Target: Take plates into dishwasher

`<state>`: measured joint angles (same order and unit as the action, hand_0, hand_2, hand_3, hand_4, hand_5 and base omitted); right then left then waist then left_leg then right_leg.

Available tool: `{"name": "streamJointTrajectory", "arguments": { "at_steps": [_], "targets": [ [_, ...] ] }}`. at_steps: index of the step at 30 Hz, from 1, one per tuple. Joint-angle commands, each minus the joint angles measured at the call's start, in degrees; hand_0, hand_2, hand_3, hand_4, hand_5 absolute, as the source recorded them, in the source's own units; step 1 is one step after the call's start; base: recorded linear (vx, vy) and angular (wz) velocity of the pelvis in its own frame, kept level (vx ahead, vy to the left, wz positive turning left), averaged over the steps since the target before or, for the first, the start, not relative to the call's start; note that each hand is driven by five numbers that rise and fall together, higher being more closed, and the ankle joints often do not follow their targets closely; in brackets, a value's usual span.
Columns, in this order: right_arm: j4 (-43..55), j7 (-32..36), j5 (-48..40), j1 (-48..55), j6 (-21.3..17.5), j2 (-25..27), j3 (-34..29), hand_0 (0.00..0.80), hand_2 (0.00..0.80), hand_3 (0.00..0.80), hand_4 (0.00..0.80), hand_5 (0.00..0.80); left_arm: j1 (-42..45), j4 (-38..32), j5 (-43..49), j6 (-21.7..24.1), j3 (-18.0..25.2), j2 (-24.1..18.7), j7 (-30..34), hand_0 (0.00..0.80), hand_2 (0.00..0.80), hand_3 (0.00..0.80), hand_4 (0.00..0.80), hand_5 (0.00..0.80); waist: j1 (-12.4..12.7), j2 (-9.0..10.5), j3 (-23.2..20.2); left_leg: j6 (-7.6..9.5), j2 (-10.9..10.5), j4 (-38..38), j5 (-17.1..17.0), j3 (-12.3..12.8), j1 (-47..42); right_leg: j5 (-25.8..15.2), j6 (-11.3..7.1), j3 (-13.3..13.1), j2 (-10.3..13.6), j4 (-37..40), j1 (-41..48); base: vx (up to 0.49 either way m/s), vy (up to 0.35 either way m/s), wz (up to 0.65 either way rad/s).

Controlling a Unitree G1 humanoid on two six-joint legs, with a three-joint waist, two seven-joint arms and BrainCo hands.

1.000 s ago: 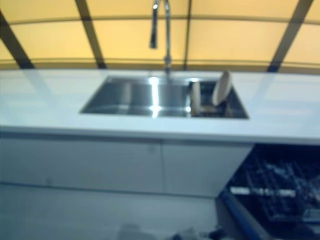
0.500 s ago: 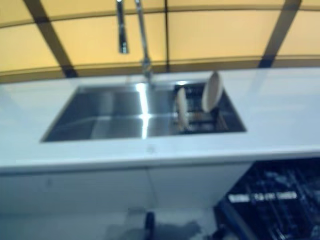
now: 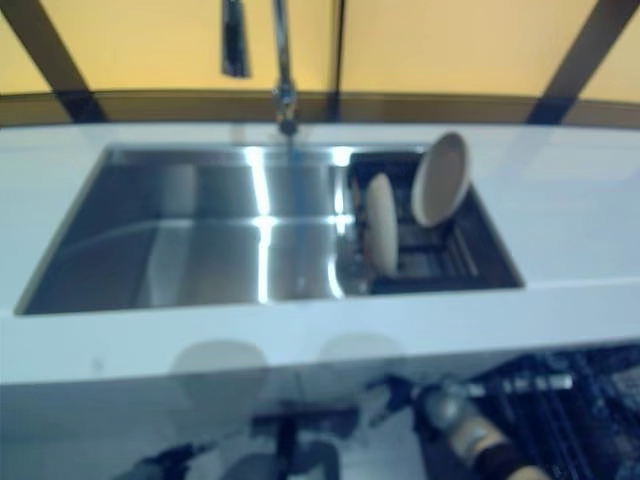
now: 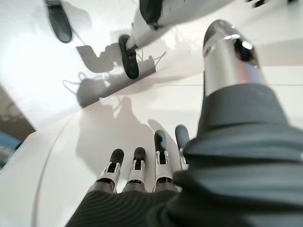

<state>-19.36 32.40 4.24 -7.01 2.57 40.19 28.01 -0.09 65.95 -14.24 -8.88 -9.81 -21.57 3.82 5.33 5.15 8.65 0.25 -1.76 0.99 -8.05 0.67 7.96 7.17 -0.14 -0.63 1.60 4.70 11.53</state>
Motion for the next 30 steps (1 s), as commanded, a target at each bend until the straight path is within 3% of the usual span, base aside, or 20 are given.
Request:
{"name": "streamJointTrajectory", "arguments": {
  "at_steps": [1, 4, 9, 14, 15, 16, 17, 18, 19, 21, 23, 26, 30],
  "targets": [
    [8.48, 15.13, -6.41, -0.83, 2.45, 4.98, -5.01, 0.000, 0.000, 0.000, 0.000, 0.000, -0.13, 2.30, 2.36, 1.32, 0.35, -2.13, 1.05, 0.000, 0.000, 0.000, 0.000, 0.000, 0.20, 0.84, -2.09, -1.90, 2.91, -3.49, 1.37, -0.76, 4.67, -2.13, -4.60, 0.46, 1.95, -6.02, -0.29, 0.026, -0.030, 0.01],
    [12.19, 25.24, -10.74, -0.43, 5.62, 8.70, -7.47, 0.000, 0.000, 0.000, 0.000, 0.000, 0.31, 2.40, 2.43, 1.35, 0.99, -3.05, 1.43, 0.000, 0.000, 0.000, 0.000, 0.000, -0.10, 0.99, -2.54, -2.36, 3.27, -2.26, 0.99, -0.95, 3.60, -2.18, -4.71, 0.53, 1.70, -5.79, -0.21, 0.028, -0.035, -0.01],
    [15.32, 28.16, -17.78, -1.94, 8.39, 11.28, -10.71, 0.000, 0.000, 0.000, 0.000, 0.000, 0.70, 2.72, 2.37, 1.44, 1.64, -3.69, 1.10, 0.000, 0.000, 0.000, 0.000, 0.000, -0.46, 0.84, -3.30, -2.94, 3.67, -0.58, 0.32, -1.26, 2.88, -1.80, -4.47, 0.45, 1.03, -5.73, -0.43, -0.021, -0.051, 0.00],
    [18.72, 35.46, -25.56, -4.01, 11.77, 12.58, -13.40, 0.000, 0.000, 0.000, 0.000, 0.000, 2.77, 3.24, 2.37, 2.74, 3.90, -3.61, 0.75, 0.000, 0.000, 0.000, 0.000, 0.000, -0.84, -0.10, -3.31, -4.83, 4.68, 2.67, -2.31, -1.41, 2.00, -2.30, -3.44, 0.19, -0.81, -4.90, -0.74, -0.074, -0.022, 0.00],
    [19.20, 36.18, -30.03, -5.12, 13.92, 13.06, -14.47, 0.000, 0.000, 0.000, 0.000, 0.000, 2.76, 3.46, 2.88, 3.24, 3.99, -3.78, 1.56, 0.000, 0.000, 0.000, 0.000, 0.000, -1.65, -0.10, -2.96, -4.61, 4.62, -2.20, -0.25, 0.22, 2.05, -2.92, -3.09, 1.13, -0.53, -5.87, -2.22, -0.233, 0.021, -0.02],
    [18.94, 36.08, -33.92, -6.18, 14.89, 13.48, -15.26, 0.000, 0.000, 0.000, 0.000, 0.000, 2.50, 3.58, 2.59, 3.79, 3.82, -3.97, 2.23, 0.000, 0.000, 0.000, 0.000, 0.000, -3.00, 0.83, -2.57, -3.46, 3.64, -11.55, 5.31, 1.70, 1.96, -3.42, -2.80, 1.85, 0.94, -7.64, -4.50, -0.274, 0.039, 0.01],
    [18.91, 35.58, -36.19, -6.62, 15.27, 13.60, -15.74, 0.000, 0.000, 0.000, 0.000, 0.000, 2.32, 3.33, 2.94, 3.89, 3.98, -3.98, 2.81, 0.000, 0.000, 0.000, 0.000, 0.000, -3.49, 1.29, -2.66, -3.19, 3.23, -14.70, 7.03, 2.00, 1.83, -3.97, -2.72, 2.10, 1.75, -8.15, -5.70, -0.273, 0.086, 0.08],
    [18.16, 34.01, -42.14, -7.22, 15.40, 14.06, -17.50, 0.000, 0.000, 0.000, 0.000, 0.000, 1.89, 1.23, 3.81, 2.92, 4.10, -3.83, 4.42, 0.000, 0.000, 0.000, 0.000, 0.000, -4.65, 1.75, -2.44, -2.67, 2.62, -20.51, 11.15, 1.65, 1.12, -4.47, -2.40, 2.43, 3.13, -9.45, -7.83, -0.153, 0.159, 0.10],
    [17.06, 32.64, -44.97, -7.47, 15.25, 13.38, -19.28, 0.000, 0.000, 0.000, 0.000, 0.000, 1.48, 0.18, 4.01, 1.95, 3.47, -3.90, 5.05, 0.000, 0.000, 0.000, 0.000, 0.000, -5.52, 0.37, -2.61, -2.02, 3.17, -14.02, 11.84, 2.34, -2.20, -3.99, -2.75, 3.59, 2.56, -10.55, -8.98, -0.100, 0.183, 0.14],
    [15.62, 30.24, -48.65, -7.74, 15.03, 12.25, -21.85, 0.000, 0.000, 0.000, 0.000, 0.000, 0.98, -0.20, 4.31, 1.04, 2.48, -4.00, 5.45, 0.000, 0.000, 0.000, 0.000, 0.000, -6.40, -1.09, -3.01, -2.03, 3.43, -7.52, 10.16, 2.49, -6.52, -4.01, -3.35, 4.47, 1.85, -11.12, -9.55, -0.019, 0.141, 0.02],
    [14.50, 24.40, -53.60, -7.70, 13.95, 8.52, -28.11, 0.000, 0.000, 0.000, 0.000, 0.000, -0.08, -0.33, 3.67, 0.96, 0.56, -4.11, 4.68, 0.000, 0.000, 0.000, 0.000, 0.000, -7.44, -1.54, -3.21, -1.99, 2.21, -7.20, 10.61, 2.43, -7.67, -5.66, -4.36, 4.82, 2.18, -11.30, -10.24, -0.090, 0.084, -0.16],
    [10.36, 17.95, -54.23, -8.82, 9.49, 10.19, -32.60, 0.000, 0.000, 0.000, 0.000, 0.000, -0.30, -0.28, 3.74, 0.72, 0.54, -4.10, 3.62, 0.000, 0.000, 0.000, 0.000, 0.000, -7.64, -2.22, -3.59, -1.43, 2.28, -3.34, 9.99, 2.77, -9.67, -5.91, -4.77, 5.53, 2.36, -10.42, -10.18, -0.060, 0.036, 0.32],
    [5.60, 11.72, -59.58, -13.11, 6.76, 13.84, -35.92, 0.000, 0.000, 0.000, 0.000, 0.000, 0.37, 3.15, 5.36, 3.16, 1.23, -4.14, 3.20, 0.000, 0.000, 0.000, 0.000, 0.000, -7.58, -2.07, -4.99, -0.91, 1.62, -0.92, 9.74, 2.52, -10.70, -5.48, -4.33, 5.69, 1.67, -9.13, -9.46, -0.005, 0.017, 0.14]
  ]
}}
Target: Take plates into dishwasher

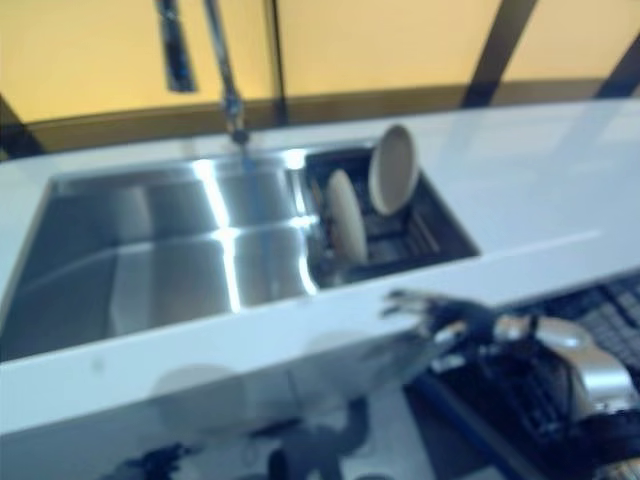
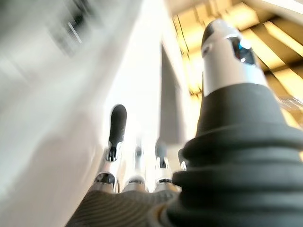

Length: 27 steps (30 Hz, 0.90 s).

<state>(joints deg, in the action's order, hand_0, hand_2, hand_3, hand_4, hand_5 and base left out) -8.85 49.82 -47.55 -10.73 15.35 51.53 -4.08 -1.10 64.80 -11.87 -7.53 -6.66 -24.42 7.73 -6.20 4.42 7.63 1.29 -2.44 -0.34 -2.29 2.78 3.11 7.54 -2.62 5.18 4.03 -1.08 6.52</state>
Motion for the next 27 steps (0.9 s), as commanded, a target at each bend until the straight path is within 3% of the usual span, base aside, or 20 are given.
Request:
{"name": "streamJointTrajectory", "arguments": {
  "at_steps": [1, 4, 7, 13, 16, 20, 22, 23, 24, 25, 26, 27],
  "targets": [
    [-5.51, -7.35, -9.25, -10.65, -6.31, 3.59, -4.37, 0.000, 0.000, 0.000, 0.000, 0.000, 1.48, 4.76, 3.23, 2.25, -1.71, -1.06, -0.62, 0.000, 0.000, 0.000, 0.000, 0.000, 4.00, -1.28, -4.26, -1.87, 2.21, 0.89, 4.02, 0.30, -6.27, -5.66, -1.69, -0.17, -0.90, -2.96, -4.07, 0.029, 0.016, 0.08],
    [-5.51, -12.40, -12.65, -14.19, -6.09, 5.45, -5.83, 0.000, 0.000, 0.000, 0.000, 0.000, 1.93, 5.20, 4.32, 3.35, -1.78, -0.44, 0.21, 0.000, 0.000, 0.000, 0.000, 0.000, 4.28, -1.18, -5.08, -1.76, 2.20, 1.39, 4.19, 0.66, -7.00, -5.63, -1.52, -0.13, -1.00, -1.81, -3.01, 0.029, 0.021, 0.09],
    [-5.13, -16.10, -15.16, -16.76, -9.09, 5.72, -5.87, 0.000, 0.000, 0.000, 0.000, 0.000, 2.01, 5.52, 4.15, 4.19, -2.22, 0.27, 0.37, 0.000, 0.000, 0.000, 0.000, 0.000, 4.55, -1.08, -5.54, -1.62, 2.21, 1.04, 4.66, 0.63, -7.18, -5.43, -1.32, -0.29, -1.09, -1.49, -2.55, 0.019, 0.012, 0.09],
    [-4.45, -21.01, -16.93, -21.23, -10.96, 5.30, -5.16, 0.000, 0.000, 0.000, 0.000, 0.000, 2.17, 6.44, 4.70, 4.64, -3.47, 1.67, -0.50, 0.000, 0.000, 0.000, 0.000, 0.000, 5.38, -0.75, -6.26, -1.56, 2.22, 0.80, 4.95, 0.13, -7.50, -4.97, -0.98, 0.05, -1.21, -1.25, -1.67, 0.023, -0.007, 0.04],
    [-4.83, -27.90, -16.34, -24.10, -12.57, 5.84, -4.66, 0.000, 0.000, 0.000, 0.000, 0.000, 2.18, 6.50, 4.65, 4.74, -4.15, 1.96, -1.08, 0.000, 0.000, 0.000, 0.000, 0.000, 5.82, -0.64, -6.23, -1.63, 2.16, 0.15, 5.25, -0.32, -7.49, -4.80, -0.84, 0.48, -1.01, -1.58, -1.46, 0.040, -0.003, 0.00],
    [-7.06, -38.90, -8.50, -27.55, -15.08, 7.37, -5.01, 0.000, 0.000, 0.000, 0.000, 0.000, 1.82, 5.95, 4.57, 4.30, -4.78, 2.39, -1.35, 0.000, 0.000, 0.000, 0.000, 0.000, 6.04, -0.74, -6.24, -1.44, 1.97, -0.53, 5.83, -0.29, -7.62, -4.35, -0.81, 0.93, -0.67, -2.17, -1.16, 0.057, 0.043, -0.01],
    [-8.54, -45.10, -2.86, -29.19, -13.42, 9.10, -4.75, 0.000, 0.000, 0.000, 0.000, 0.000, 1.43, 5.38, 5.19, 3.41, -5.50, 2.18, -1.04, 0.000, 0.000, 0.000, 0.000, 0.000, 6.23, -0.67, -6.08, -0.49, 1.10, -0.87, 6.05, -0.24, -7.30, -3.91, -1.02, 1.53, -0.38, -4.92, -1.32, 0.056, 0.058, 0.02],
    [-9.04, -47.08, 0.22, -29.51, -13.40, 9.76, -4.34, 0.000, 0.000, 0.000, 0.000, 0.000, 1.37, 5.05, 5.41, 3.03, -5.68, 1.99, -1.07, 0.000, 0.000, 0.000, 0.000, 0.000, 6.17, -0.57, -5.83, -0.08, 0.82, -0.77, 5.78, -0.06, -7.37, -5.57, -1.80, 1.99, -0.14, -8.21, -2.38, 0.008, 0.061, 0.03],
    [-10.44, -51.94, 5.61, -30.86, -14.17, 11.50, -2.24, 0.000, 0.000, 0.000, 0.000, 0.000, 1.29, 4.63, 5.71, 2.58, -5.95, 1.76, -1.38, 0.000, 0.000, 0.000, 0.000, 0.000, 5.79, -0.76, -5.02, 0.43, 0.68, -0.08, 4.83, 0.42, -7.72, -9.38, -4.23, 1.89, 0.46, -16.88, -7.04, 0.008, 0.052, 0.01],
    [-11.61, -54.93, 8.20, -31.49, -14.50, 12.83, -1.14, 0.000, 0.000, 0.000, 0.000, 0.000, 1.26, 4.69, 5.45, 2.59, -6.26, 1.41, -1.61, 0.000, 0.000, 0.000, 0.000, 0.000, 5.26, -1.16, -4.01, 0.29, 1.16, 0.16, 4.64, 0.04, -8.32, -11.00, -5.21, 0.86, 0.36, -21.35, -9.79, 0.039, 0.023, 0.08],
    [-13.01, -55.82, 10.69, -32.17, -14.75, 13.76, -0.53, 0.000, 0.000, 0.000, 0.000, 0.000, 1.08, 4.62, 5.22, 2.24, -6.19, 1.19, -1.79, 0.000, 0.000, 0.000, 0.000, 0.000, 5.03, -1.26, -3.38, -0.07, 1.48, 0.41, 4.69, -0.31, -8.94, -10.96, -5.36, 0.57, 0.78, -21.60, -10.75, 0.108, -0.111, 0.08],
    [-14.52, -59.76, 18.20, -33.55, -15.72, 15.31, 0.60, 0.000, 0.000, 0.000, 0.000, 0.000, 0.63, 4.65, 3.56, 1.67, -6.47, 0.48, -2.49, 0.000, 0.000, 0.000, 0.000, 0.000, 4.93, -0.84, -2.81, -0.82, 2.14, 0.94, 4.68, -0.28, -9.79, -11.78, -5.77, 0.57, 2.69, -17.78, -11.29, 0.105, -0.218, 0.00]
  ]
}}
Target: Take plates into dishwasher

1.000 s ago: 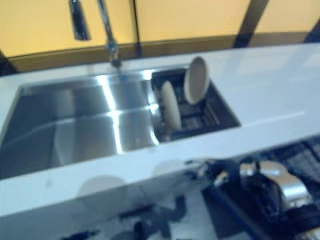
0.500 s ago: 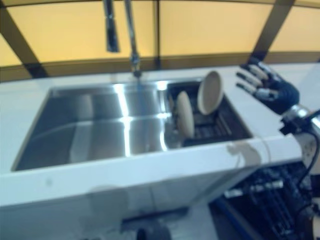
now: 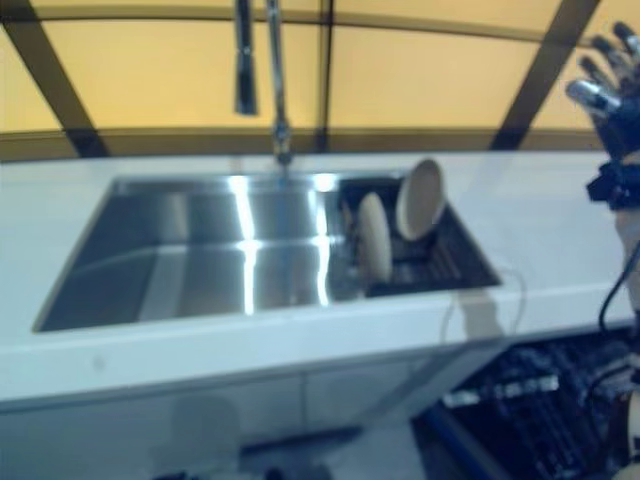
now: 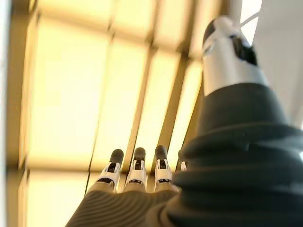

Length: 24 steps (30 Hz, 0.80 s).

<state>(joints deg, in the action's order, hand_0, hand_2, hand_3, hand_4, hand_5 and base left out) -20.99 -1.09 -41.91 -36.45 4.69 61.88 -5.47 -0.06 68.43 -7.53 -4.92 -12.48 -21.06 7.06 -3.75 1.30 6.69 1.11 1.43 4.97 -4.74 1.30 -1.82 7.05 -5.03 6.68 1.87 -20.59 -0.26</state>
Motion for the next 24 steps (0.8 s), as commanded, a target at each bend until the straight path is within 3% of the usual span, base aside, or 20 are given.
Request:
{"name": "streamJointTrajectory", "arguments": {
  "at_steps": [1, 3, 5, 8, 10, 12, 16, 21, 24],
  "targets": [
    [-4.01, -13.05, 21.71, -9.74, -5.41, 6.61, 3.99, 0.000, 0.000, 0.000, 0.000, 0.000, -1.04, 0.96, -2.33, -1.44, -0.85, -3.54, -2.37, 0.000, 0.000, 0.000, 0.000, 0.000, 2.81, 2.71, -1.57, -1.28, -0.92, -4.34, 7.31, 1.48, -5.20, -11.44, -3.38, -0.39, 6.56, 5.96, -4.29, 0.073, -0.317, -0.03],
    [-8.80, -20.65, 37.40, -16.09, -6.86, 9.82, 10.88, 0.000, 0.000, 0.000, 0.000, 0.000, -2.43, 0.65, -4.34, -2.17, -0.23, -4.07, -3.44, 0.000, 0.000, 0.000, 0.000, 0.000, 3.41, 3.28, -0.87, -1.99, 0.86, -5.12, 8.85, 2.25, -5.42, -11.98, -3.70, 0.46, 8.01, 13.82, -3.53, 0.000, -0.318, -0.01],
    [-10.22, -23.56, 51.01, -21.42, -3.58, 12.27, 17.16, 0.000, 0.000, 0.000, 0.000, 0.000, -2.93, 0.26, -7.93, -3.06, 0.40, -3.61, -5.61, 0.000, 0.000, 0.000, 0.000, 0.000, 4.25, 3.69, -0.98, -2.63, 2.10, -5.44, 8.74, 3.15, -4.86, -11.95, -4.01, 1.71, 7.72, 17.83, -1.36, -0.006, -0.225, 0.01],
    [-12.93, -22.63, 61.28, -27.41, -2.21, 15.51, 27.23, 0.000, 0.000, 0.000, 0.000, 0.000, -1.70, -0.39, -6.17, -3.86, 0.65, -3.24, -4.76, 0.000, 0.000, 0.000, 0.000, 0.000, 5.83, 4.10, -2.10, -3.73, 2.77, -3.56, 6.60, 3.32, -4.83, -12.03, -3.95, 3.69, 7.14, 21.31, 2.19, 0.086, -0.134, 0.16],
    [-14.72, -19.95, 67.83, -34.75, -1.06, 18.27, 39.83, 0.000, 0.000, 0.000, 0.000, 0.000, -0.16, 0.18, -5.59, -4.01, 0.33, -3.00, -5.63, 0.000, 0.000, 0.000, 0.000, 0.000, 7.04, 4.98, -3.40, -4.44, 3.26, -1.82, 5.27, 3.03, -4.50, -12.23, -3.78, 4.72, 6.53, 24.56, 4.35, 0.143, -0.183, 0.48],
    [-15.69, -18.83, 67.25, -39.38, -0.11, 17.71, 45.53, 0.000, 0.000, 0.000, 0.000, 0.000, 0.47, 0.42, -5.63, -3.79, 0.63, -2.81, -5.77, 0.000, 0.000, 0.000, 0.000, 0.000, 7.47, 4.84, -3.87, -4.98, 3.51, -1.04, 4.50, 2.97, -4.00, -11.96, -3.52, 5.29, 6.32, 25.19, 4.72, 0.070, -0.119, 0.18],
    [-17.73, -20.37, 66.38, -41.24, -0.90, 15.52, 47.64, 0.000, 0.000, 0.000, 0.000, 0.000, 0.83, 1.04, -4.10, -2.71, 0.66, -1.90, -4.06, 0.000, 0.000, 0.000, 0.000, 0.000, 7.95, 3.84, -3.91, -5.33, 3.18, -1.11, 4.47, 2.63, -3.27, -11.35, -3.20, 6.20, 6.30, 25.30, 5.02, 0.037, -0.013, -0.01],
    [-14.62, -20.47, 72.35, -34.51, -2.45, 13.88, 42.40, 0.000, 0.000, 0.000, 0.000, 0.000, 1.25, -0.11, -1.31, -2.57, 0.38, -1.87, -1.58, 0.000, 0.000, 0.000, 0.000, 0.000, 7.69, 2.64, -2.40, -4.32, 1.76, -1.38, 5.24, 1.92, -3.41, -10.93, -3.45, 5.70, 6.80, 23.77, 4.64, 0.031, 0.052, 0.02],
    [-10.39, -21.26, 76.28, -30.17, -2.17, 14.41, 40.66, 0.000, 0.000, 0.000, 0.000, 0.000, 1.11, -0.78, -1.21, -3.02, 0.42, -3.22, -1.45, 0.000, 0.000, 0.000, 0.000, 0.000, 7.10, 2.06, -0.90, -3.35, 2.23, -2.08, 5.12, 0.94, -3.42, -7.83, -3.50, 4.58, 6.98, 15.24, 1.62, -0.018, -0.057, 0.00]
  ]
}}
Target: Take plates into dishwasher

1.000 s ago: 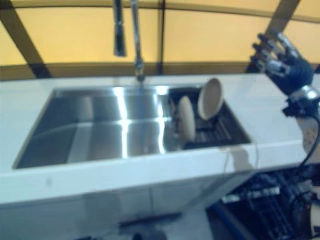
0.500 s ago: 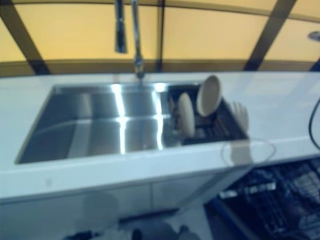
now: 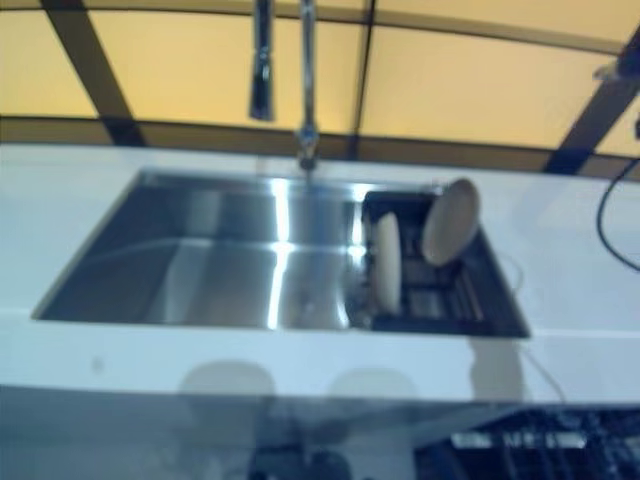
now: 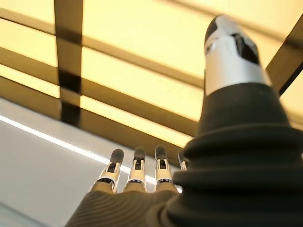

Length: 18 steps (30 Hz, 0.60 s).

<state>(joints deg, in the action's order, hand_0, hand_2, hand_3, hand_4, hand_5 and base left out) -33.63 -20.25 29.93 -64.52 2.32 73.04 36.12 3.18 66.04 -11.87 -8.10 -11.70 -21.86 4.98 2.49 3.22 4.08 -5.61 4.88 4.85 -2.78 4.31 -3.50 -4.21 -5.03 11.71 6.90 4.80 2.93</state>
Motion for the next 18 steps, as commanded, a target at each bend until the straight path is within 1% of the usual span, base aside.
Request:
{"name": "streamJointTrajectory", "arguments": {
  "at_steps": [1, 2, 4, 6, 7, 8, 9, 10, 12, 14, 18],
  "targets": [
    [2.87, -2.15, 6.05, -1.46, 0.07, 3.23, -1.31, 0.000, 0.000, 0.000, 0.000, 0.000, -2.36, 1.55, 1.95, 0.05, -0.20, -2.87, -0.28, 0.000, 0.000, 0.000, 0.000, 0.000, 0.69, 0.09, 2.11, 3.40, -0.77, -2.69, 3.22, -2.25, -1.47, 4.19, -3.60, -0.74, 2.34, -12.24, -2.85, -0.089, -0.175, -0.03],
    [2.50, -2.75, 7.83, -1.25, -0.42, 2.80, -1.22, 0.000, 0.000, 0.000, 0.000, 0.000, -3.46, 1.54, -0.42, -0.03, 0.36, -3.29, -1.58, 0.000, 0.000, 0.000, 0.000, 0.000, 0.90, 0.38, 2.74, 3.05, 0.26, -3.26, 2.90, -2.03, -0.74, 3.96, -3.52, -0.31, 2.92, -11.56, -3.23, -0.115, -0.211, -0.03],
    [2.13, -4.00, 9.40, -1.56, -0.44, 2.39, -0.55, 0.000, 0.000, 0.000, 0.000, 0.000, -5.15, 1.78, -2.83, -0.63, 1.15, -3.43, -3.00, 0.000, 0.000, 0.000, 0.000, 0.000, 1.07, 1.04, 3.27, 2.43, 1.34, -3.29, 2.32, -2.04, 0.36, 3.42, -2.78, 0.46, 2.14, -8.91, -2.61, -0.091, -0.205, -0.02],
    [2.08, -3.97, 12.28, -2.04, -0.77, 2.29, 0.09, 0.000, 0.000, 0.000, 0.000, 0.000, -5.57, 1.58, -4.24, -0.94, 1.68, -3.10, -3.67, 0.000, 0.000, 0.000, 0.000, 0.000, 1.20, 1.26, 3.30, 1.91, 1.82, -3.37, 1.63, -2.32, 1.11, 3.14, -2.46, 0.35, 1.39, -7.31, -1.90, -0.052, -0.124, -0.02],
    [2.18, -3.32, 13.57, -2.96, -0.41, 3.03, 1.51, 0.000, 0.000, 0.000, 0.000, 0.000, -5.88, 1.25, -3.60, -0.81, 1.83, -2.71, -2.76, 0.000, 0.000, 0.000, 0.000, 0.000, 1.24, 1.55, 3.54, 1.42, 1.72, -5.67, 1.85, -1.82, 2.66, 2.58, -2.10, 0.41, 1.26, -5.64, -1.37, -0.080, -0.084, 0.00],
    [1.63, -2.72, 15.71, -3.74, -0.65, 3.45, 2.51, 0.000, 0.000, 0.000, 0.000, 0.000, -6.10, 0.72, -3.62, -0.80, 1.51, -2.41, -2.07, 0.000, 0.000, 0.000, 0.000, 0.000, 1.36, 1.61, 3.73, 1.26, 1.14, -7.35, 2.27, -1.82, 3.84, 2.13, -2.09, 0.42, 1.34, -4.80, -1.10, -0.095, -0.064, 0.06],
    [1.01, -2.32, 17.37, -4.49, -0.76, 3.67, 3.56, 0.000, 0.000, 0.000, 0.000, 0.000, -6.19, 0.25, -4.06, -0.77, 1.24, -2.16, -1.73, 0.000, 0.000, 0.000, 0.000, 0.000, 1.48, 1.42, 3.84, 1.15, 1.01, -6.68, 1.98, -1.47, 4.01, 1.91, -2.31, 0.69, 1.32, -4.14, -0.87, -0.056, -0.003, 0.07],
    [0.32, -2.67, 18.34, -4.76, -0.73, 4.16, 4.57, 0.000, 0.000, 0.000, 0.000, 0.000, -6.01, -0.02, -3.58, -0.43, 1.08, -1.74, -0.94, 0.000, 0.000, 0.000, 0.000, 0.000, 1.37, 1.01, 3.78, 0.86, 1.15, -4.76, 1.26, -0.31, 3.50, 1.21, -2.66, 1.66, 1.41, -2.70, -0.42, -0.009, 0.021, 0.08],
    [0.06, -3.26, 18.94, -3.86, -1.22, 4.53, 4.07, 0.000, 0.000, 0.000, 0.000, 0.000, -5.53, -0.03, -3.03, -0.30, 0.87, -1.34, -0.56, 0.000, 0.000, 0.000, 0.000, 0.000, 1.09, 0.62, 3.55, 0.88, 0.82, -3.04, 0.69, -0.24, 2.71, 0.42, -2.95, 1.66, 1.38, -1.45, 0.16, 0.043, 0.028, 0.06],
    [-0.12, -3.81, 22.38, -2.60, -2.22, 4.52, 3.34, 0.000, 0.000, 0.000, 0.000, 0.000, -4.87, -0.12, -3.22, 0.06, 0.21, -1.48, -0.68, 0.000, 0.000, 0.000, 0.000, 0.000, 0.95, 0.27, 3.11, 0.82, 0.37, -1.24, 0.19, -0.28, 1.90, -0.37, -3.63, 1.03, 1.62, -0.60, 0.27, 0.034, 0.029, 0.04],
    [-0.09, -3.90, 26.71, -1.13, -3.64, 4.06, 2.67, 0.000, 0.000, 0.000, 0.000, 0.000, -4.27, 0.80, -3.20, 0.12, 0.95, -1.84, -1.16, 0.000, 0.000, 0.000, 0.000, 0.000, 0.63, 0.06, 2.51, 1.08, -0.23, -0.19, 0.63, 0.20, 1.21, -0.68, -4.12, 1.29, 1.90, -0.11, 0.08, 0.038, 0.006, -0.04]
  ]
}}
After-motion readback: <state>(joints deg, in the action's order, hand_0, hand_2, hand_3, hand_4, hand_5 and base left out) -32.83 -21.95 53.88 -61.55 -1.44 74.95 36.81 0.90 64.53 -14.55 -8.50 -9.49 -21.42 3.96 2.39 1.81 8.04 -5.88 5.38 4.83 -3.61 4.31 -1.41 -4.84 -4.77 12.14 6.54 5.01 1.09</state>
